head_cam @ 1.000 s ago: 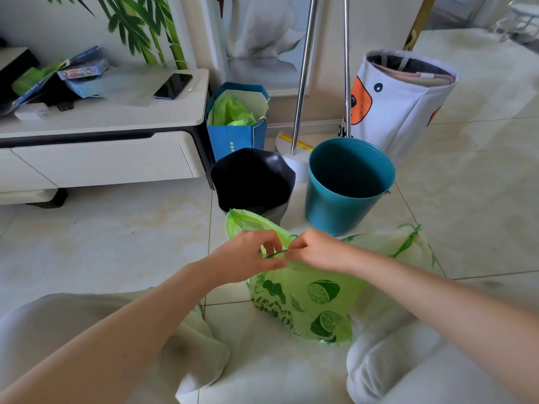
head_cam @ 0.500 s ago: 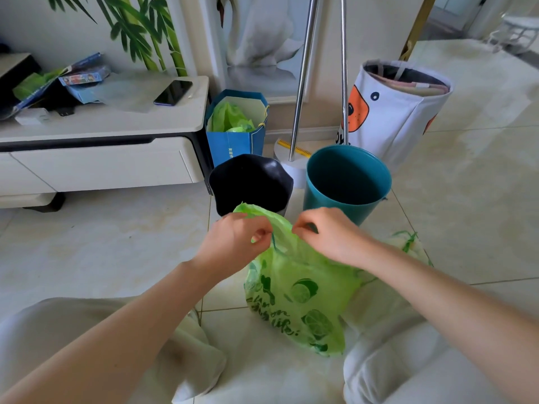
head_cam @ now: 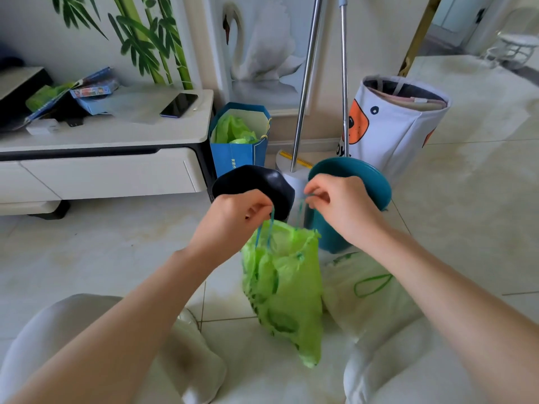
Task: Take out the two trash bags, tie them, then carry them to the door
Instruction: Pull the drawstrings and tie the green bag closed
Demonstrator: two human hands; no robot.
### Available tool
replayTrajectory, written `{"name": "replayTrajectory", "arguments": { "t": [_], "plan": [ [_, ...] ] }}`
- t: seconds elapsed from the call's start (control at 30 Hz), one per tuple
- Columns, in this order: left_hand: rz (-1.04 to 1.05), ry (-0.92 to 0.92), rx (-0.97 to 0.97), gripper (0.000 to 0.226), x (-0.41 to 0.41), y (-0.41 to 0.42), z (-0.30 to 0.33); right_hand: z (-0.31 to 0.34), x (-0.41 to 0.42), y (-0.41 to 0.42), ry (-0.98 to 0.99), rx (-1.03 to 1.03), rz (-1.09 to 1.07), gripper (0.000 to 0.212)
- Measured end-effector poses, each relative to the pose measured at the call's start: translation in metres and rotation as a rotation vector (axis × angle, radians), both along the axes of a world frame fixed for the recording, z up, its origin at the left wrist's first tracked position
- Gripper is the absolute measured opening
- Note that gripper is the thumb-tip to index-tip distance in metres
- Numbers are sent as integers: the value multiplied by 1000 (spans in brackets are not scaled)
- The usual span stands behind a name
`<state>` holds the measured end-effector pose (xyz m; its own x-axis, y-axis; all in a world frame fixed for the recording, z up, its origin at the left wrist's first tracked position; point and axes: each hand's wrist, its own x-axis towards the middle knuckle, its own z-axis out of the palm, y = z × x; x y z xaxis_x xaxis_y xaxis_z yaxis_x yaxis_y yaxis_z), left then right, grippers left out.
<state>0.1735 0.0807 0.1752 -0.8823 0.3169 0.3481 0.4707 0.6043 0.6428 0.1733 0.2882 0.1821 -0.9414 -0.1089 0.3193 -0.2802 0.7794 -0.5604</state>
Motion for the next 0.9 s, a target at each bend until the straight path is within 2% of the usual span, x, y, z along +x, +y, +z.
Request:
{"name": "replayTrajectory", "arguments": {
  "t": [0.1, 0.17, 0.27, 0.43, 0.57, 0.63, 0.73, 0.9],
  "plan": [
    [69, 84, 185, 7, 1, 6, 10, 8, 2, -4, 149, -146, -10, 6],
    [80, 69, 207, 7, -1, 6, 13, 11, 3, -5, 154, -221, -23, 5],
    [34, 57, 161, 7, -2, 6, 11, 5, 3, -9, -50, -324, -24, 13],
    [-41, 165, 145, 7, 0, 17, 11, 9, 9, -22, -277, -495, 111, 7],
    [6, 109, 170, 3, -4, 20, 7, 17, 12, -24, -417, -601, 118, 8],
    [35, 31, 169, 5, -4, 21, 1, 17, 12, -21, -456, -589, 94, 13],
    [64, -50, 192, 5, -4, 22, -7, 13, 9, -17, -439, -427, 88, 16],
    [36, 2, 179, 3, -2, 23, -12, 12, 13, -14, -409, -201, 94, 12]
  ]
}}
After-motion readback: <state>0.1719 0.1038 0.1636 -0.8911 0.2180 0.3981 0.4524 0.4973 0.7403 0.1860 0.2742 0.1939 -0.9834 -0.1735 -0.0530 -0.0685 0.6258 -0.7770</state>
